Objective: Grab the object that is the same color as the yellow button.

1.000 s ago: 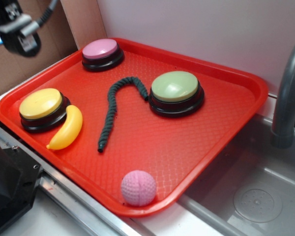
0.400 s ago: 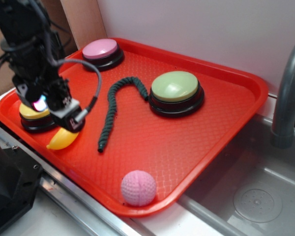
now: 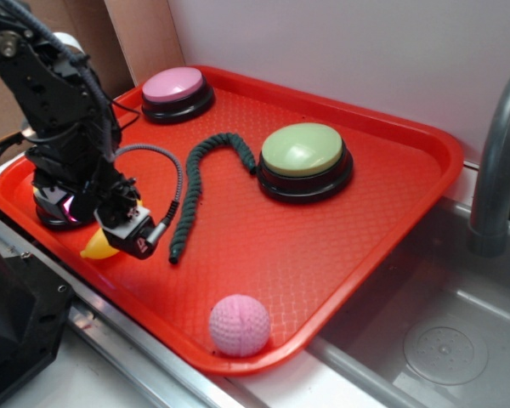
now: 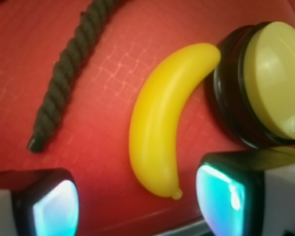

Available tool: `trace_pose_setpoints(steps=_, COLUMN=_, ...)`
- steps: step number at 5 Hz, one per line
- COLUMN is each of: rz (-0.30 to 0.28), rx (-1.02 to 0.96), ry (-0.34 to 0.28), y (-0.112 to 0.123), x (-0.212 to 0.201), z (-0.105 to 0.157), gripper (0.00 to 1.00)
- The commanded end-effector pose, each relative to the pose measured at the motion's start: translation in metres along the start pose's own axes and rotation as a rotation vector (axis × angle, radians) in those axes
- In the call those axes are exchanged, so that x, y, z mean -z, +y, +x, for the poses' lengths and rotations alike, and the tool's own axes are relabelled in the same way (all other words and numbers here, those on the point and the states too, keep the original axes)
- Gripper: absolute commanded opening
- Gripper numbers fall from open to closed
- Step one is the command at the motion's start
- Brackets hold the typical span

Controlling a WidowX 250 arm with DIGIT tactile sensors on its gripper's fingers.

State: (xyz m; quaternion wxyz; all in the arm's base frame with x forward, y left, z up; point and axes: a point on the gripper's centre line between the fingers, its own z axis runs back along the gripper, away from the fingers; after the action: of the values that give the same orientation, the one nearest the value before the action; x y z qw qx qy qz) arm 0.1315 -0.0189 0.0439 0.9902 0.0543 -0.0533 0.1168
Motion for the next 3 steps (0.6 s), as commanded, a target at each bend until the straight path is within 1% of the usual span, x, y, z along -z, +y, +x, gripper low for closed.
trace_pose_setpoints(steps=1, rz=-0.076, rx=-0.036, ry=0.016, y=0.010, x=0.021, z=0.009, gripper=1.00)
trace_pose_setpoints(steps=2, rz=-0.157, rx=-0.024, ry=0.022, y=0.005, x=0.031, z=0.006, gripper=1.00)
trace_pose_setpoints(steps=3, rz=-0.167, rx=-0.020, ry=0.024, y=0.001, x=0.034, z=0.004, gripper=1.00)
